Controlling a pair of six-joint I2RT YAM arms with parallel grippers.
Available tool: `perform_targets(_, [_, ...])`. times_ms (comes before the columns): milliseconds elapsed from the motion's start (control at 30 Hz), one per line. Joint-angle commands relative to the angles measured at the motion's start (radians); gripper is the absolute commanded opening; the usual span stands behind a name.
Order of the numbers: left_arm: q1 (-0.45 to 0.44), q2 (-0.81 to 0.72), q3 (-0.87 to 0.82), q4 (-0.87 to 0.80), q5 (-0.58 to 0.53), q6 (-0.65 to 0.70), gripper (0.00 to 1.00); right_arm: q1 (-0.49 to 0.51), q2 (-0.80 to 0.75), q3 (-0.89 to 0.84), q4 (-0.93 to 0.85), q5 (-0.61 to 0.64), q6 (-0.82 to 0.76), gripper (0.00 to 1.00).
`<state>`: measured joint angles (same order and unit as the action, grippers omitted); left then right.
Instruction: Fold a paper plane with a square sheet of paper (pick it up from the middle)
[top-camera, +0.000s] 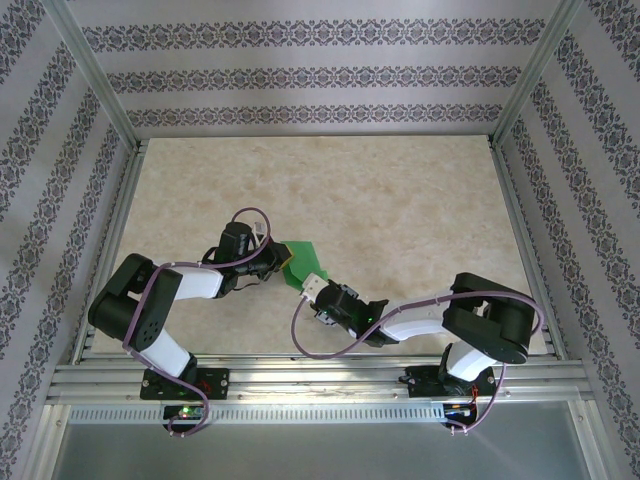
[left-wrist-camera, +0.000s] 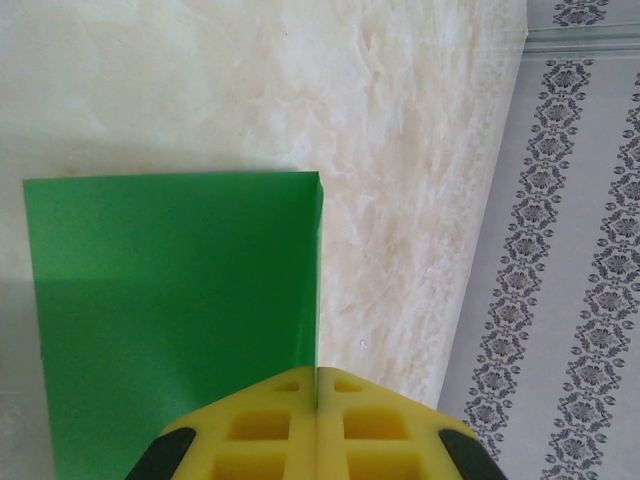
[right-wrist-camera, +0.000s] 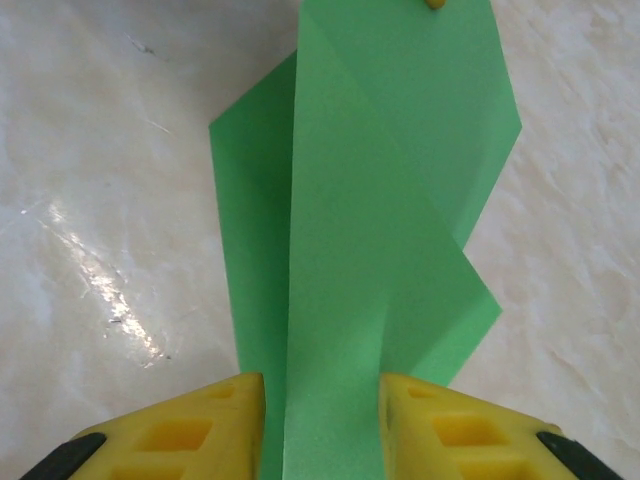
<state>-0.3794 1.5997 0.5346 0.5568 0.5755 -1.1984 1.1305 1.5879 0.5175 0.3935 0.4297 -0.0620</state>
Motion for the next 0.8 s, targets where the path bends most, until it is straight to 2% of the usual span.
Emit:
perform_targets(0, [-0.007,-0.01,0.013,0.003,0.023,-0.02,0.03,0.01,0.018,0.019,0.043,0.049,0.011,0.35])
perform_targets(233, [-0.007,-0.014,0.011,0.001,0.021,-0.023,0.03,0.01,0.027,0.019,0.061,0.055,0.023,0.28])
perform_targets(467, [-0.007,-0.018,0.013,0.002,0.021,-0.026,0.03,0.01,0.035,0.017,0.061,0.061,0.035,0.26])
perform_targets(767, [-0.007,-0.023,0.01,-0.001,0.014,-0.027,0.03,0.009,0.029,0.006,0.073,0.055,0.053,0.16])
